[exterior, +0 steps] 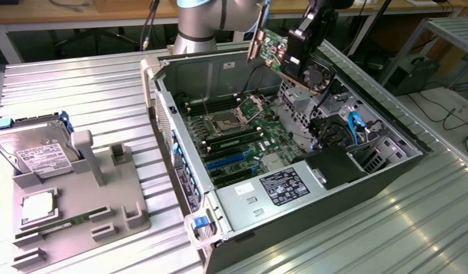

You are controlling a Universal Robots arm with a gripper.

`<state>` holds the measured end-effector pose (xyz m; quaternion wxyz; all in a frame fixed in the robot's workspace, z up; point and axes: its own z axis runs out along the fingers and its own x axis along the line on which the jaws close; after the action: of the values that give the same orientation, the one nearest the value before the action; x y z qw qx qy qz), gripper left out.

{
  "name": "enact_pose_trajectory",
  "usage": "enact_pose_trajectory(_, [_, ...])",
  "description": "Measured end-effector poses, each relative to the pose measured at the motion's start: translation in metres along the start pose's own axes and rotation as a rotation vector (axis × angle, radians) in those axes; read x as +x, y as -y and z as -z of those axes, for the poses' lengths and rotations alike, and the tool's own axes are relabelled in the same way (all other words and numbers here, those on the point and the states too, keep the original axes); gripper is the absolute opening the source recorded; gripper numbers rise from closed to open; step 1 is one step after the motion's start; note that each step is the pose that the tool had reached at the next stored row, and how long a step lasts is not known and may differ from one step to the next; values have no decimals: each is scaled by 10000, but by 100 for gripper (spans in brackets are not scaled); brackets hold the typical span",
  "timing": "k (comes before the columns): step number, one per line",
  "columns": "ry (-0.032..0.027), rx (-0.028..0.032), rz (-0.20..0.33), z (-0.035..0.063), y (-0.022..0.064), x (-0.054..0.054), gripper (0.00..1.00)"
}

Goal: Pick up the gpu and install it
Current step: 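Insert the gpu into the slot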

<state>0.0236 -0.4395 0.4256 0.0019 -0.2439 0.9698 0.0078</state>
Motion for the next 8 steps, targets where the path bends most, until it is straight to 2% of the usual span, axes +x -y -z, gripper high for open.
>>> enact_pose_trajectory(8, [-8, -4, 526, 0, 0, 0, 27])
